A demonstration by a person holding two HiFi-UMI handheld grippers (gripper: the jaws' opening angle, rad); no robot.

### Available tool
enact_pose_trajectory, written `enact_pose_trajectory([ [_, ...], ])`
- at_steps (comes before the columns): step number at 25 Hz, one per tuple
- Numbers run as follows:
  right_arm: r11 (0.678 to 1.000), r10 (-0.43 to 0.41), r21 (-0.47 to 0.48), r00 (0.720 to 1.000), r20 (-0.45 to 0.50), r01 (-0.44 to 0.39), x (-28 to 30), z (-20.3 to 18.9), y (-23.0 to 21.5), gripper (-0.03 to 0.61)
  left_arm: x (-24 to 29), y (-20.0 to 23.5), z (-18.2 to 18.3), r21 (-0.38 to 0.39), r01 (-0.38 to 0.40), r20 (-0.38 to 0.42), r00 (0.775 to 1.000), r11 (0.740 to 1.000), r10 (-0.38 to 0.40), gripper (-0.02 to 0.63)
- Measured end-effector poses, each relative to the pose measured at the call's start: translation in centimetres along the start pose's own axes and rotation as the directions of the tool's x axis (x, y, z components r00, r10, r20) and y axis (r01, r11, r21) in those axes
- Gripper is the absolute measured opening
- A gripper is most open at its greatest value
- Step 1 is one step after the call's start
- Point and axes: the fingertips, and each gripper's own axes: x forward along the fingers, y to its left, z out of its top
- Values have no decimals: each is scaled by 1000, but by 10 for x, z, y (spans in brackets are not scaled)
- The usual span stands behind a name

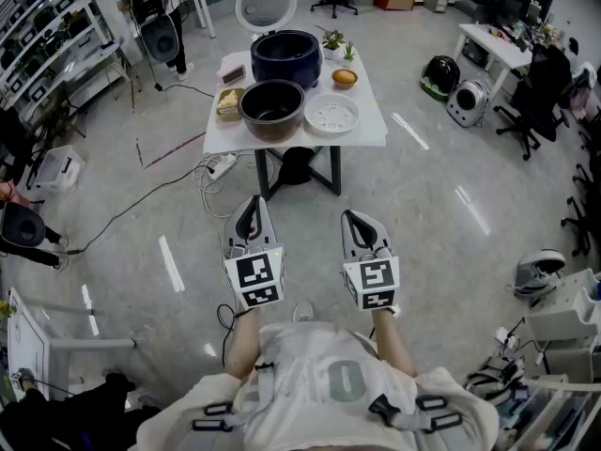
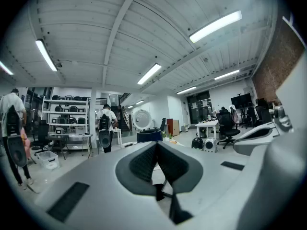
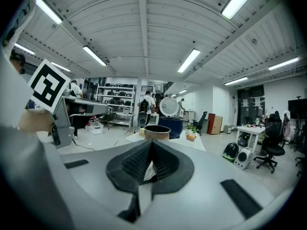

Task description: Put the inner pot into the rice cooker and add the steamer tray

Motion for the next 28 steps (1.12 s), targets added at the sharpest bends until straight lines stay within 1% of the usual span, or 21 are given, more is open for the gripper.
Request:
enact_pose_trajectory([
  [5,1000,4,5,1000,-2,-4,6,-2,-1,5,7,-3,0,27,17,8,1000,1000,-17,21],
  [7,1000,6,8,1000,-8,-6,8,-2,-1,5,9,-3,-1,25,25,6,1000,999,-25,21],
  [10,1000,10,12,1000,-17,-10,12,-2,2,5,11,0,-4,11,30,-1,1000,999,-30,21],
  [12,1000,11,13,1000,-6,-11,14,0,4,6,11,3,-4,6,34,1,999,999,-34,21],
  [16,1000,-10,-11,1000,3,10,25,4,5,6,17,14,-2,-13,40,15,999,999,-39,21],
  [21,999,-23,-24,999,-28,22,44,-2,16,6,23,39,-8,-45,37,19,999,998,-36,21],
  [25,1000,-23,-11,999,-40,23,59,-8,26,6,30,61,-17,-82,34,18,999,996,-33,21],
  [28,1000,-31,3,999,-43,31,69,-7,26,6,39,69,-25,-90,40,3,999,995,-40,21],
])
